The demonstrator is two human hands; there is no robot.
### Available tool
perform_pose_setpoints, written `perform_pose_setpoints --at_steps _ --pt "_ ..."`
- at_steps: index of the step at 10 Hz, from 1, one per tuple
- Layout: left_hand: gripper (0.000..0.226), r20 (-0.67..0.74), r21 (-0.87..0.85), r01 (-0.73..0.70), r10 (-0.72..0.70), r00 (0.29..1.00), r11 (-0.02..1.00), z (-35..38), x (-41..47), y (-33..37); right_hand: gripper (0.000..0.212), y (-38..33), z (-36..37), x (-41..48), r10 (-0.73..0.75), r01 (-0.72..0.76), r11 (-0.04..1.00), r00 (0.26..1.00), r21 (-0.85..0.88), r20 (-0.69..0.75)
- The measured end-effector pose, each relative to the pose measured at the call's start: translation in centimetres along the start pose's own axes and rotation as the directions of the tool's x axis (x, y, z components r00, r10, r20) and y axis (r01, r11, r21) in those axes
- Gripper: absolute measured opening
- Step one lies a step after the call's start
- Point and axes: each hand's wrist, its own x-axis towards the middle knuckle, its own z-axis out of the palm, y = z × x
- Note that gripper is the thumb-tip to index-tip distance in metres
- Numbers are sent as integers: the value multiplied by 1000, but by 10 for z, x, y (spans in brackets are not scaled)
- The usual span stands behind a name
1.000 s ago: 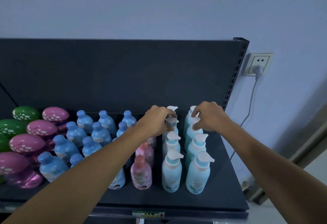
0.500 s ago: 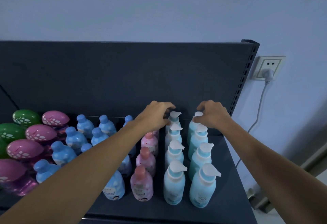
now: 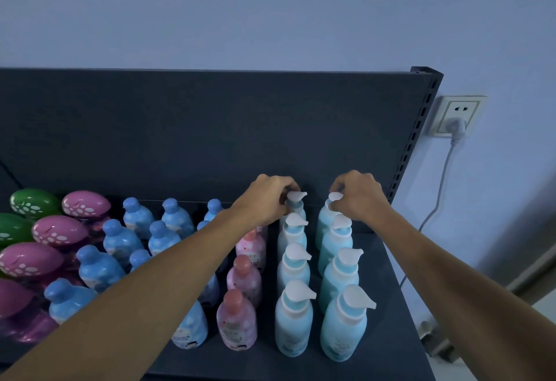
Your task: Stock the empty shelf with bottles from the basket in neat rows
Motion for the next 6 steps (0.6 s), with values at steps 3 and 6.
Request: perform_pose_setpoints --at_steps 3,6 --pt "36 -28 4 2 -2 1000 1000 8 3 -4 15 1 2 0 1 -2 1000 1000 -19 -19" --pt "50 -63 11 35 -34 997 999 -1 -1 -11 43 -13 -2 -13 -2 -6 996 996 -85 -90"
